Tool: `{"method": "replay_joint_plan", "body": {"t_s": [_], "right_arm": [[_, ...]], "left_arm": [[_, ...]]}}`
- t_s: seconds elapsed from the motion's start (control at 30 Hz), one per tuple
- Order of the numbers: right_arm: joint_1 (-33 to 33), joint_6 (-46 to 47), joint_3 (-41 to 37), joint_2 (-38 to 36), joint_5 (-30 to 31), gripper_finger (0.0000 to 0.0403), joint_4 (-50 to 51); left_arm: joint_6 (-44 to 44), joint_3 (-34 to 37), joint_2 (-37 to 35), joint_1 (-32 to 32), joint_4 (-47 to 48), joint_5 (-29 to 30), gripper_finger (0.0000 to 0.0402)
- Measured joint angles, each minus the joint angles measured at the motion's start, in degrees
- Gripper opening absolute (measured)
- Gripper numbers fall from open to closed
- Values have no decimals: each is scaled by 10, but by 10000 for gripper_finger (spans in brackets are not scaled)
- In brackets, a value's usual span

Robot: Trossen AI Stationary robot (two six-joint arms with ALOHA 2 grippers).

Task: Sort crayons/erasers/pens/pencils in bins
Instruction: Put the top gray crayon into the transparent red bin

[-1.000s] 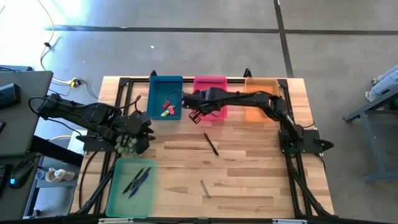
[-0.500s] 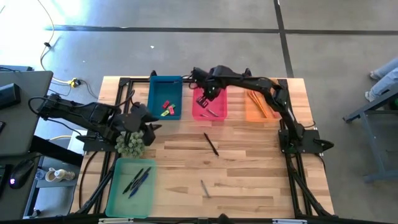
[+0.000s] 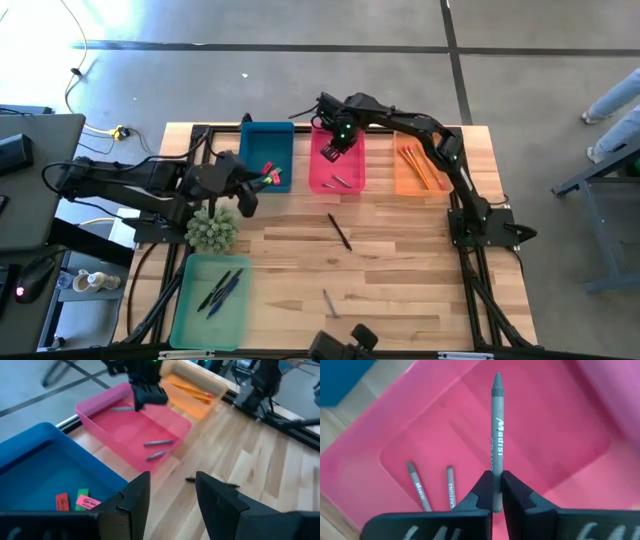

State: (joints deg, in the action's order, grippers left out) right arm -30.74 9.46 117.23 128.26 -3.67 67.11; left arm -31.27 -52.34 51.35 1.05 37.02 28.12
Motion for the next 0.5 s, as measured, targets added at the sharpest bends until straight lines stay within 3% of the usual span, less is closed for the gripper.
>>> {"method": "replay_joint_plan", "body": {"t_s": [0.5], "right_arm": [[8, -51, 0, 58, -30, 5, 0]], "left_arm": [[0, 0, 41, 42, -10, -9, 145]]}}
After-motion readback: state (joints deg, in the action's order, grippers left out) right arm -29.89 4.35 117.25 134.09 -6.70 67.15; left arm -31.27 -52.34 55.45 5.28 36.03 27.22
